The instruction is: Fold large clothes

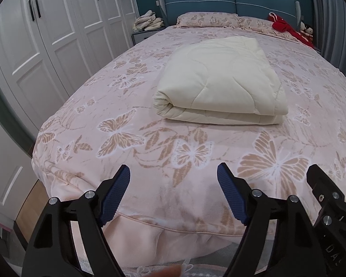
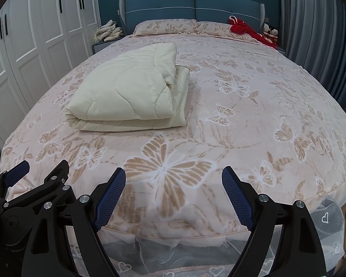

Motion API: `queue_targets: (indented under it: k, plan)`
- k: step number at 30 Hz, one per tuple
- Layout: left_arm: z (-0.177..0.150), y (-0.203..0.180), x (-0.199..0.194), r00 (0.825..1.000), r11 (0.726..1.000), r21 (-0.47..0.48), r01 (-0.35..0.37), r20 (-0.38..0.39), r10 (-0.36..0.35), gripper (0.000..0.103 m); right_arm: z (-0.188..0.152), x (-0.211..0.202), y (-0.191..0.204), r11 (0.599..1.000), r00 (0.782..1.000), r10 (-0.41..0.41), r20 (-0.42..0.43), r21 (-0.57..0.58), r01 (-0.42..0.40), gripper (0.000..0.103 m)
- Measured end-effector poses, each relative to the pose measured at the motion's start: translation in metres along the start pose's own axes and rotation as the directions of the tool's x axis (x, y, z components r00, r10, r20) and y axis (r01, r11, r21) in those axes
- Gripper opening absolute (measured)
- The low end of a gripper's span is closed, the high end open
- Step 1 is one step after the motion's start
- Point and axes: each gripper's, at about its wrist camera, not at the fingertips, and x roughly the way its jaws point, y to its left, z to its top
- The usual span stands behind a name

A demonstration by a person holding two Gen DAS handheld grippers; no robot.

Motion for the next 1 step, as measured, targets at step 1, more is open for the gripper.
queue_targets:
  k: [1]
  plan:
    - [0.0001,-0.0002,-0.0002,1.000,1.000,0.000,-0.003,0.002,0.003,0.075,0.0000,0.0001,-0.0002,1.000,1.000,-0.002,0.001,-0.003,0.002,0.084]
